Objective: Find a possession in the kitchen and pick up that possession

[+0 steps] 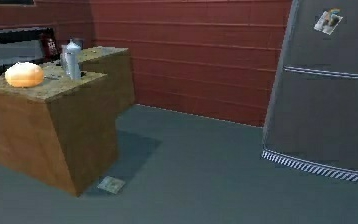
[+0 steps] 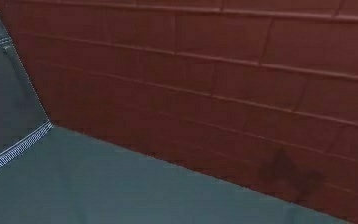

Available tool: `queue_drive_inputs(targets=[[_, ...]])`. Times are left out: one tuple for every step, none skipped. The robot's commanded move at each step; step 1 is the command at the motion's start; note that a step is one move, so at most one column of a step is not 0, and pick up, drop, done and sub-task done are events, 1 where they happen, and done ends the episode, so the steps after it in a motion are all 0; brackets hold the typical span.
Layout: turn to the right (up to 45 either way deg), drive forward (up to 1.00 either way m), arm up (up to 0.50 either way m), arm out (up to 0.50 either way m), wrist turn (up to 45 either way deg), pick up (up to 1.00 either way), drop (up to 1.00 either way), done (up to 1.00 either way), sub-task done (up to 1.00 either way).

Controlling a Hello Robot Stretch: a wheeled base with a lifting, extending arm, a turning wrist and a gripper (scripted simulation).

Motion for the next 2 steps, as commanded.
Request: queue_drive_inputs(targets=[[-3.0, 0.0, 0.0, 0.0, 0.0, 0.0, 0.0, 0.0, 0.0], [0.0, 1.0, 0.0, 0.0, 0.0, 0.0, 0.0, 0.0, 0.0]])
